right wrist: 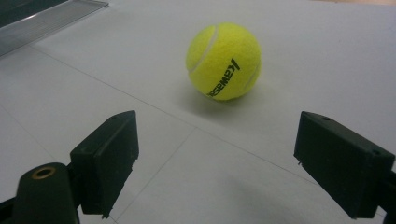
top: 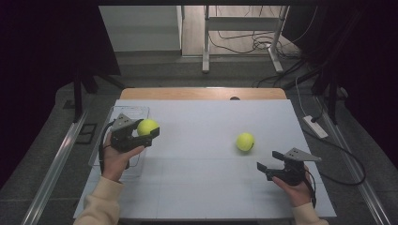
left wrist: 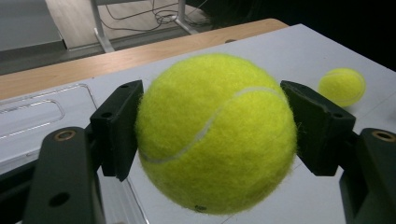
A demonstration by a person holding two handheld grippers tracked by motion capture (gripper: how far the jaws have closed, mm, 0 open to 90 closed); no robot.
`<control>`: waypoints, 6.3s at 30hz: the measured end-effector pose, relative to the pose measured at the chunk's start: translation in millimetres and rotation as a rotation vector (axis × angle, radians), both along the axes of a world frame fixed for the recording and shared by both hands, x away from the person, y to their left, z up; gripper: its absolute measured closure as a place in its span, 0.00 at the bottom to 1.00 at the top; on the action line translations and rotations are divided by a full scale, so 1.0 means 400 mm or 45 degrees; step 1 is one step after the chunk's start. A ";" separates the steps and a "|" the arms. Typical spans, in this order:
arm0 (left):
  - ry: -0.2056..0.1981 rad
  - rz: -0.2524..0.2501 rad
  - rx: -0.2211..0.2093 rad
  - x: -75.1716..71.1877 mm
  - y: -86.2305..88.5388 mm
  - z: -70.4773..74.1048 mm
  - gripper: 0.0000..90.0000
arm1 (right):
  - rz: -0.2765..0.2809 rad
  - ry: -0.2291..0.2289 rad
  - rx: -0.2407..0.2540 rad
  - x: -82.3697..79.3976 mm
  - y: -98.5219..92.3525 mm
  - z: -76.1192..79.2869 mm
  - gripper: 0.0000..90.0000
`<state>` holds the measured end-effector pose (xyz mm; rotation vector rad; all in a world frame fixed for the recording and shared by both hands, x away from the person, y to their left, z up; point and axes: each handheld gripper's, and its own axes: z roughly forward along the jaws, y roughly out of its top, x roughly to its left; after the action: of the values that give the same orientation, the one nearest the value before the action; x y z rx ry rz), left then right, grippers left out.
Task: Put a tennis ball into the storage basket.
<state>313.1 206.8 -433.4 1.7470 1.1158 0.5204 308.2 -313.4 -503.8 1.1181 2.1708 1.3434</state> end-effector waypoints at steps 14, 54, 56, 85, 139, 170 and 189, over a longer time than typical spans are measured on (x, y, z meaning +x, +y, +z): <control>0.015 0.050 -0.006 0.021 0.027 0.001 0.30 | -0.004 0.002 0.000 0.000 0.000 0.000 0.16; 0.064 0.172 0.034 0.084 0.088 0.001 0.30 | -0.007 0.005 -0.004 0.001 -0.001 -0.002 0.16; 0.069 0.185 0.039 0.088 0.094 0.002 0.30 | -0.007 0.005 -0.004 0.001 -0.001 -0.002 0.16; 0.123 0.296 0.095 0.133 0.151 0.003 0.30 | -0.015 0.003 -0.005 0.001 -0.004 -0.002 0.16; 0.290 0.405 0.196 0.213 0.223 -0.034 0.30 | -0.015 0.008 -0.009 0.001 -0.004 -0.005 0.16; 0.439 0.398 0.252 0.263 0.232 -0.099 0.30 | -0.017 0.014 -0.009 0.003 -0.003 -0.009 0.16; 0.519 0.404 0.299 0.283 0.219 -0.120 0.29 | -0.017 0.019 -0.011 0.004 -0.003 -0.011 0.16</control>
<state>426.2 294.4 -481.4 1.9427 1.6944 0.5141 309.6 -314.4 -508.2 1.1407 2.1742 1.3226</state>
